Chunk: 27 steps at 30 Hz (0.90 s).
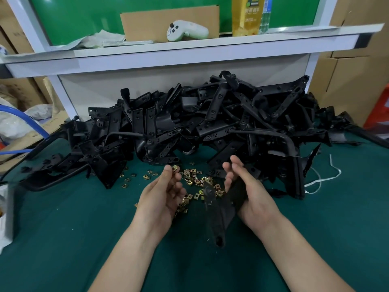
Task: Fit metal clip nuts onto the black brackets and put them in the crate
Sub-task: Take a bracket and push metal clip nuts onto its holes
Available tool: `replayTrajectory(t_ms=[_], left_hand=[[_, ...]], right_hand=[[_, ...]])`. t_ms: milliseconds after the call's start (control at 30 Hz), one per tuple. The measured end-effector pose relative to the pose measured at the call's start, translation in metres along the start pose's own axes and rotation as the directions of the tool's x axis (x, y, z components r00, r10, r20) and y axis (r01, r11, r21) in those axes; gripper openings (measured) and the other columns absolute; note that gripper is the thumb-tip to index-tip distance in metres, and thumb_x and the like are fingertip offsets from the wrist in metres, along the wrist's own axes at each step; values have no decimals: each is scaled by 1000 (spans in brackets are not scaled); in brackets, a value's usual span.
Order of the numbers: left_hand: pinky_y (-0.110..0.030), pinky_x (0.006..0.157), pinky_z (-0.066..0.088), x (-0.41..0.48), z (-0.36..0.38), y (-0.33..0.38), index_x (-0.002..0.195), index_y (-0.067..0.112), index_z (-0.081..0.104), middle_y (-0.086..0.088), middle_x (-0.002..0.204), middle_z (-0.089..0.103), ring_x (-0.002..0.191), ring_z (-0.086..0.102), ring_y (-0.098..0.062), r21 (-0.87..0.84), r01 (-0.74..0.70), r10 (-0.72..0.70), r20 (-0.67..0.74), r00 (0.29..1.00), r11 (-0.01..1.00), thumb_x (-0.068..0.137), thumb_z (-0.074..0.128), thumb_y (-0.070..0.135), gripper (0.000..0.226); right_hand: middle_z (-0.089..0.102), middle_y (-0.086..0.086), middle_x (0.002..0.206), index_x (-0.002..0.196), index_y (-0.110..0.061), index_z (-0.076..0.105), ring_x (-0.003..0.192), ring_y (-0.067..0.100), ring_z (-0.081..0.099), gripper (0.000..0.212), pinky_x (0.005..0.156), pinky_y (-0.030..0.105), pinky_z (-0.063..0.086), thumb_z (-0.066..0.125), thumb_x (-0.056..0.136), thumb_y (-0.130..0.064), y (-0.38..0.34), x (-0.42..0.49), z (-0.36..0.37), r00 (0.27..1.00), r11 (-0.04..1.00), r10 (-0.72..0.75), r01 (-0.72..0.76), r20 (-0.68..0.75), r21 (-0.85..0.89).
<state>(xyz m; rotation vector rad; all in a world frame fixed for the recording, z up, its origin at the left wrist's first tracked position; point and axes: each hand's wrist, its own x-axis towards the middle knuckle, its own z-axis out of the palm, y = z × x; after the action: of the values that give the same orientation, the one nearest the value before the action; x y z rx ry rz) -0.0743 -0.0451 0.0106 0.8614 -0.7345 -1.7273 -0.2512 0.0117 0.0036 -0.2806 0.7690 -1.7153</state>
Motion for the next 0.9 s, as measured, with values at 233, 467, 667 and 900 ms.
replayTrajectory(t_ms=[233, 467, 667, 900], left_hand=[[-22, 67, 58, -7, 0, 1, 111, 12, 73, 2, 89, 73, 72, 66, -5, 32, -82, 79, 64, 995, 996, 84, 67, 23, 30], [-19, 68, 57, -9, 2, 1, 113, 16, 74, 7, 85, 73, 75, 67, -3, 67, -99, 94, 65, 993, 993, 84, 67, 18, 30], [-19, 68, 57, -9, 2, 2, 114, 16, 73, 6, 85, 73, 74, 67, -2, 69, -106, 99, 94, 991, 992, 81, 66, 20, 34], [-21, 68, 57, -8, 1, 0, 103, 16, 79, 4, 87, 71, 74, 65, -5, 11, -41, 39, 138, 990, 999, 89, 63, 20, 22]], right_hand=[[75, 3, 91, 96, -16, 82, 62, 6, 67, 17, 54, 18, 55, 68, 85, -16, -13, 2, -6, 999, 968, -6, 19, -54, 250], [73, 3, 86, 111, -14, 70, 59, 5, 63, 18, 56, 15, 54, 57, 99, -13, -15, 5, -11, 998, 962, -45, 57, -52, 268], [72, 3, 86, 111, -14, 71, 60, 5, 63, 18, 55, 16, 54, 57, 99, -13, -14, 7, -13, 998, 961, -40, 51, -48, 272], [72, 2, 85, 110, -14, 72, 59, 5, 63, 19, 54, 16, 54, 57, 98, -14, -14, 8, -14, 998, 962, -40, 52, -48, 267]])
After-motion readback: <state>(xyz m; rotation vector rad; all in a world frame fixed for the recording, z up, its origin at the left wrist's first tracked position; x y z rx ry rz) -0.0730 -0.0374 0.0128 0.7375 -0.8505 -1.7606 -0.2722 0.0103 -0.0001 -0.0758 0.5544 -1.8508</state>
